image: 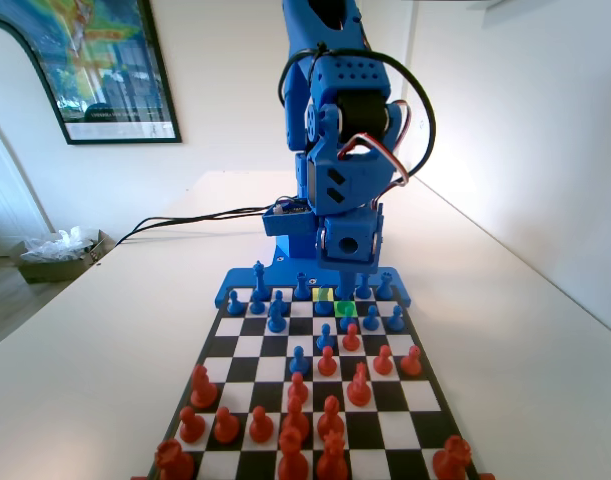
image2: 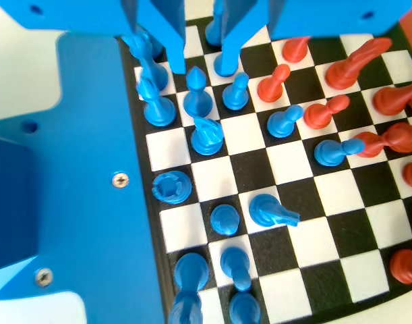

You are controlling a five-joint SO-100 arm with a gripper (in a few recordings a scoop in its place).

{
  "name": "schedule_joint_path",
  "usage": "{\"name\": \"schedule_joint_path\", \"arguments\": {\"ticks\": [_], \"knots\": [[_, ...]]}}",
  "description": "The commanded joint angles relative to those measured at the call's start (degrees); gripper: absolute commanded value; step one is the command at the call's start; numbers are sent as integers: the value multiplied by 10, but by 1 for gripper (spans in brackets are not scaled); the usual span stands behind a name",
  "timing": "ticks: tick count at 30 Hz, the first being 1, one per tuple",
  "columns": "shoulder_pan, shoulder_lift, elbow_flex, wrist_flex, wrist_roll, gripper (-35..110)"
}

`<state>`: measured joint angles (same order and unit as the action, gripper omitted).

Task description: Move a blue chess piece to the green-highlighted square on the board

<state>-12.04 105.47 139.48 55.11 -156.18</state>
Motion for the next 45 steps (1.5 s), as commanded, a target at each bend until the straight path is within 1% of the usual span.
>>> {"name": "schedule_joint_path", "arguments": {"ticks": [1, 6, 11, 15, 17, 20, 27, 34, 39, 45], "knots": [[-16, 59, -58, 62, -3, 1], [-25, 94, -96, 124, 9, 1], [-34, 140, -123, 162, 52, 1], [-50, 182, -170, 227, 154, 1], [-52, 196, -194, 262, 186, 1], [-59, 232, -236, 316, 280, 1], [-52, 339, -273, 411, 439, 1], [-61, 401, -277, 419, 546, 1], [-49, 463, -274, 435, 577, 1], [-25, 521, -250, 432, 585, 1]]}}
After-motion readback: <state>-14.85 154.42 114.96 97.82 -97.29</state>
